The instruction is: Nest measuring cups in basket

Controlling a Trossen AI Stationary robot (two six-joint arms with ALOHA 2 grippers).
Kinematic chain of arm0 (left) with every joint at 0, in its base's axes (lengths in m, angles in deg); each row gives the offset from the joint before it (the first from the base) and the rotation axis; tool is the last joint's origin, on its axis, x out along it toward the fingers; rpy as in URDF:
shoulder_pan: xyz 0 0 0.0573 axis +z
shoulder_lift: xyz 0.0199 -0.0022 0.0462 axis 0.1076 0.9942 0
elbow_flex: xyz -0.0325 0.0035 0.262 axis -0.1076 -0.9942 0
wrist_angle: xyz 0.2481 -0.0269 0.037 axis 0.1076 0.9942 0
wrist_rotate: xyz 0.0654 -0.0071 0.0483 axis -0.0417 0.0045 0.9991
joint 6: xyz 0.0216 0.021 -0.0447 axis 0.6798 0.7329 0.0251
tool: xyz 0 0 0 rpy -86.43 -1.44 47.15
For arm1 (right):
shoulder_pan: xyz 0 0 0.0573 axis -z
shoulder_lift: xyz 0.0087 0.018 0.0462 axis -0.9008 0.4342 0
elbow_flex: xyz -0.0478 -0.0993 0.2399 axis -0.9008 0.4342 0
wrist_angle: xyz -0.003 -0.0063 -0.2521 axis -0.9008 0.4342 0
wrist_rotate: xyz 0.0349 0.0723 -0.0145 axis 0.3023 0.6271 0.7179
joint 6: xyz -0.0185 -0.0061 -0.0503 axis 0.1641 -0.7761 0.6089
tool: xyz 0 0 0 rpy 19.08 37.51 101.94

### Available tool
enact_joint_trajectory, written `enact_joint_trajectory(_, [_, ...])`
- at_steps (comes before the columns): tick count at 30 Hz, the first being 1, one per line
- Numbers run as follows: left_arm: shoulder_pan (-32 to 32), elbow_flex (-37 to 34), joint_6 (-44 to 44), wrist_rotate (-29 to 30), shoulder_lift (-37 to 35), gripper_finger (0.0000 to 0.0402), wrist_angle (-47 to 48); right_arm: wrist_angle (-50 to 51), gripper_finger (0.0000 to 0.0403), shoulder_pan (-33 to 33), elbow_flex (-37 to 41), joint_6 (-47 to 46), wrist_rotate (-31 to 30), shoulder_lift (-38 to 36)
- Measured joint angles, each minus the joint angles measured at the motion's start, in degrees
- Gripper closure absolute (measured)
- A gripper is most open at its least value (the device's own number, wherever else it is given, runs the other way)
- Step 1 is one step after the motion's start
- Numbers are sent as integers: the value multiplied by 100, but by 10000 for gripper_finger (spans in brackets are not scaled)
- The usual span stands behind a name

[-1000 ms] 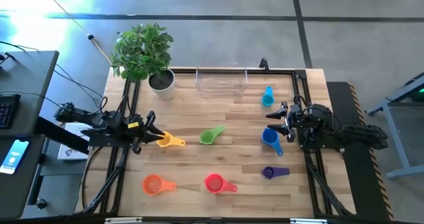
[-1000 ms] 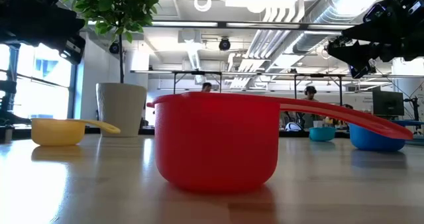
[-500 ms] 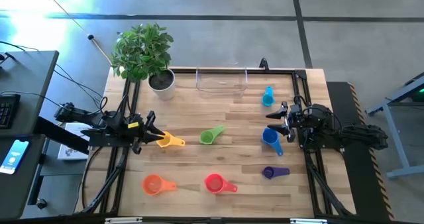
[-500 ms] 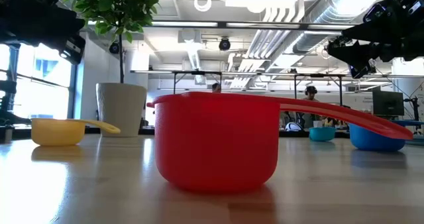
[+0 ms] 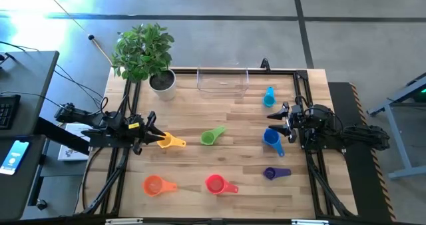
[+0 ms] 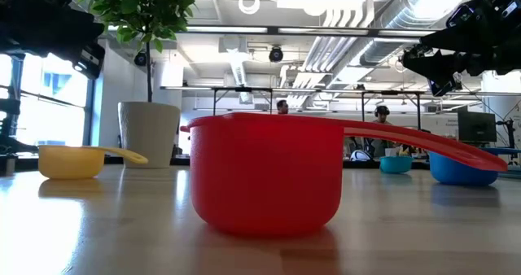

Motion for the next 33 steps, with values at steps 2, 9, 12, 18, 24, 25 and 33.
enact_joint_trajectory(2, [1, 0, 0, 79, 0, 339, -18, -1, 169, -1, 0, 0, 2, 0])
enact_joint_trajectory(9, [1, 0, -7, 209, 0, 339, -35, -2, 169, 0, 0, 0, 2, 0])
enact_joint_trajectory(12, [0, 0, -7, 198, 0, 339, -35, -1, 169, 0, -1, 0, 1, 0])
enact_joint_trajectory(18, [1, 0, -69, 254, 0, 339, -45, -2, 169, 0, -2, 0, 2, 0])
enact_joint_trajectory(24, [0, 1, -1003, 866, 0, 339, -207, -1, 169, -1, 0, 0, 2, 0])
enact_joint_trajectory(25, [0, 0, -1156, 974, 0, 339, -224, 0, 169, 0, -2, 0, 2, 0])
enact_joint_trajectory(33, [0, 0, -2376, 1142, 0, 339, -286, 0, 169, 0, -1, 52, -15, 0])
